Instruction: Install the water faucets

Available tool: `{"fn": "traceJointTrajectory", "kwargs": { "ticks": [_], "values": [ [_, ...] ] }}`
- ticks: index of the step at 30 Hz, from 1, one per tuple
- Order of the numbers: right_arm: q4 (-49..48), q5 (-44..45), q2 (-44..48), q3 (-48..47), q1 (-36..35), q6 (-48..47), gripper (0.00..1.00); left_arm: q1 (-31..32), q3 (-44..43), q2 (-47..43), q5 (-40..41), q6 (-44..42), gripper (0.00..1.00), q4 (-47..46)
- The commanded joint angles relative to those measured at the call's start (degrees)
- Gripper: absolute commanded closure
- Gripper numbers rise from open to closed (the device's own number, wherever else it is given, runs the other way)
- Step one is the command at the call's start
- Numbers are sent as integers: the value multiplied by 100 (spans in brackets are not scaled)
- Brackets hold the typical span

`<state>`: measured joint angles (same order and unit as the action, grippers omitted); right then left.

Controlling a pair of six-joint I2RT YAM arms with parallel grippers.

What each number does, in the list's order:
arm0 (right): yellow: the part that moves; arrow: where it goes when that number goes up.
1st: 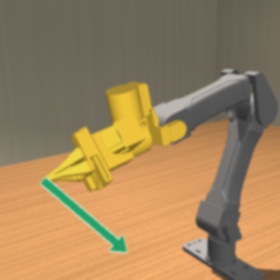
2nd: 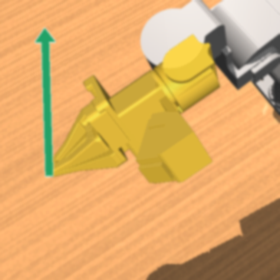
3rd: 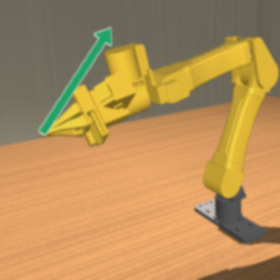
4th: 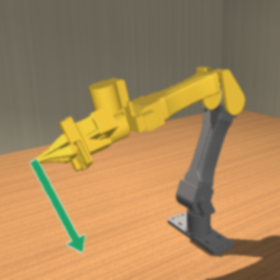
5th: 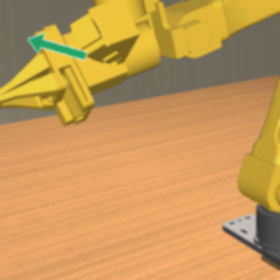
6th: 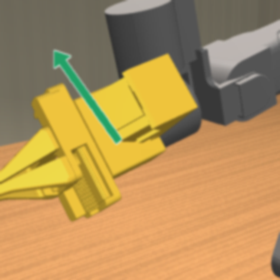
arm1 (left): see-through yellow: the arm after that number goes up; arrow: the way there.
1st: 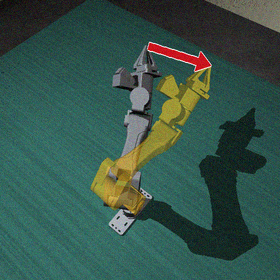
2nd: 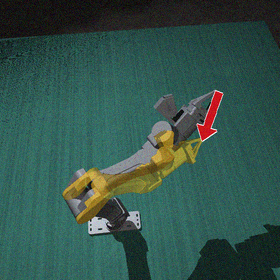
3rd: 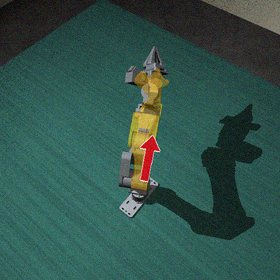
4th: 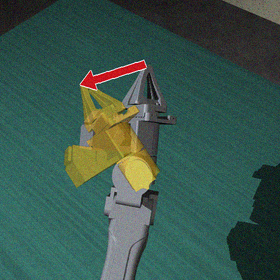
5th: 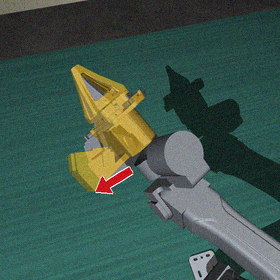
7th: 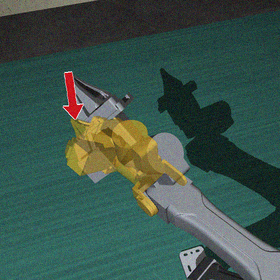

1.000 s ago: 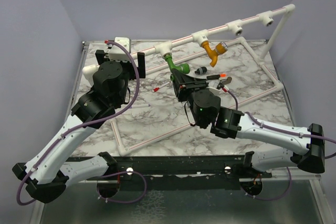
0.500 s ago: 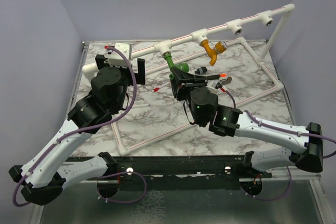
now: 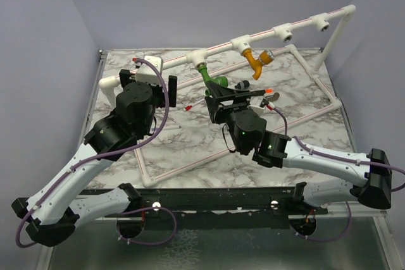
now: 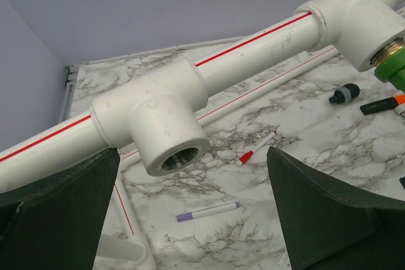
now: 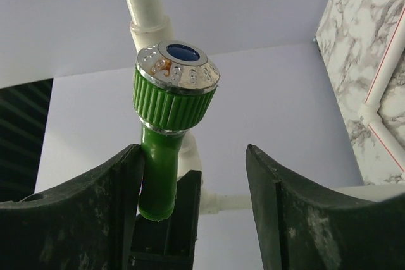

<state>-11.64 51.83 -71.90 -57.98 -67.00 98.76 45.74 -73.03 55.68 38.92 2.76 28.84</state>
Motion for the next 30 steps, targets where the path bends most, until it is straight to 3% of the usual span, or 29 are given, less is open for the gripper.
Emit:
{"fn": "traceJointTrajectory", "kwargs": {
  "ticks": [1,17,24,30],
  "values": [
    [-580,-263,183,383,29,-1025,32,57,98,150,-325,155,1,183],
    [-592,-634,1104,608,29,-2499,27,49,-51,265,-190,158,1,214],
    [-169,-938,1460,396,29,-4036,26,48,-565,290,-411,295,1,522],
    [-439,-1315,1930,583,29,-5661,26,44,-1118,145,-951,442,1,826]
  ]
}}
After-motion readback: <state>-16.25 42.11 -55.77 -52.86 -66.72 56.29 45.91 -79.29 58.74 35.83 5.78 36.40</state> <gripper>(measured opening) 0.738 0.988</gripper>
